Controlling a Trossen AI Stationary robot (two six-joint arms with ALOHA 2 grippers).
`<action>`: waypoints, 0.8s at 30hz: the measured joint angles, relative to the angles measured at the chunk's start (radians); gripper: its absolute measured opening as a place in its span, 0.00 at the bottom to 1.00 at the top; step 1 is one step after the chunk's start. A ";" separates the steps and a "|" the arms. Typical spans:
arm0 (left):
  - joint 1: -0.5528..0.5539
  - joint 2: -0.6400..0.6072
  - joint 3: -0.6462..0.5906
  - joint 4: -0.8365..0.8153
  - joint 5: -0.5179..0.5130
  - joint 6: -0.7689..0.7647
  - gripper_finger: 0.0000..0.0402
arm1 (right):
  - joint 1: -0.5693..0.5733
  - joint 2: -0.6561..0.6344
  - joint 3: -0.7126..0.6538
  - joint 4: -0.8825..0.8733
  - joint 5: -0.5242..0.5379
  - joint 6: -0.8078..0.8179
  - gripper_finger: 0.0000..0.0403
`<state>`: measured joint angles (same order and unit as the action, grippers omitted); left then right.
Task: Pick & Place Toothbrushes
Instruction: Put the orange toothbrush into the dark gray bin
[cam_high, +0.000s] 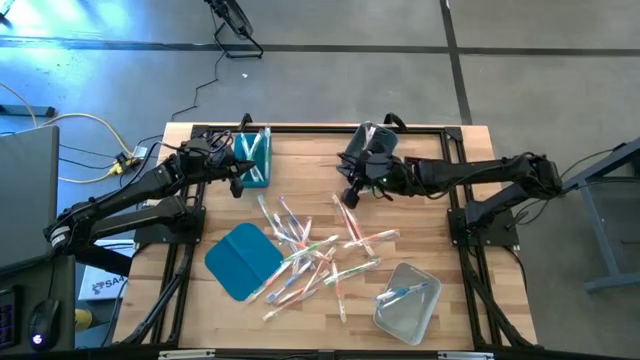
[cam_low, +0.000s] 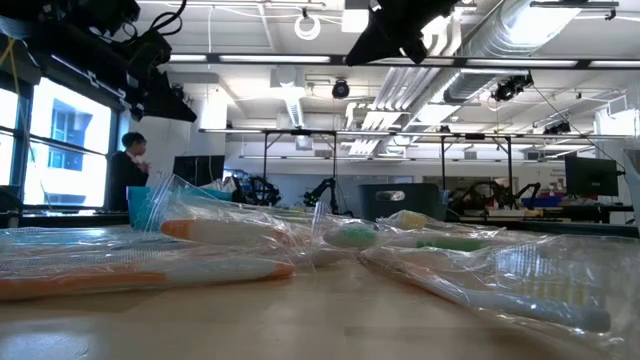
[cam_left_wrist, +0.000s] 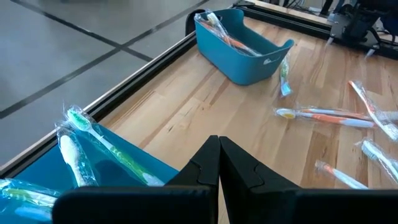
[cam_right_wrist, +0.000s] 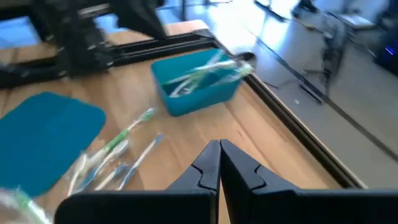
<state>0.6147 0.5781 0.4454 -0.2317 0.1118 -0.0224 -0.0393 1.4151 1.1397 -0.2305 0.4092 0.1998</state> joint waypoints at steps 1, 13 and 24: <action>0.000 0.000 0.000 0.000 -0.001 0.006 0.00 | 0.010 0.000 0.000 -0.013 0.026 0.020 0.01; 0.000 0.000 0.000 0.005 -0.001 0.041 0.00 | 0.003 0.000 0.000 -0.142 0.018 0.249 0.01; 0.000 0.000 0.000 0.005 -0.001 0.041 0.00 | -0.046 0.000 0.000 -0.401 -0.194 0.402 0.01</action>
<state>0.6147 0.5785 0.4454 -0.2268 0.1108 0.0185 -0.0853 1.4151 1.1400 -0.6315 0.2151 0.6015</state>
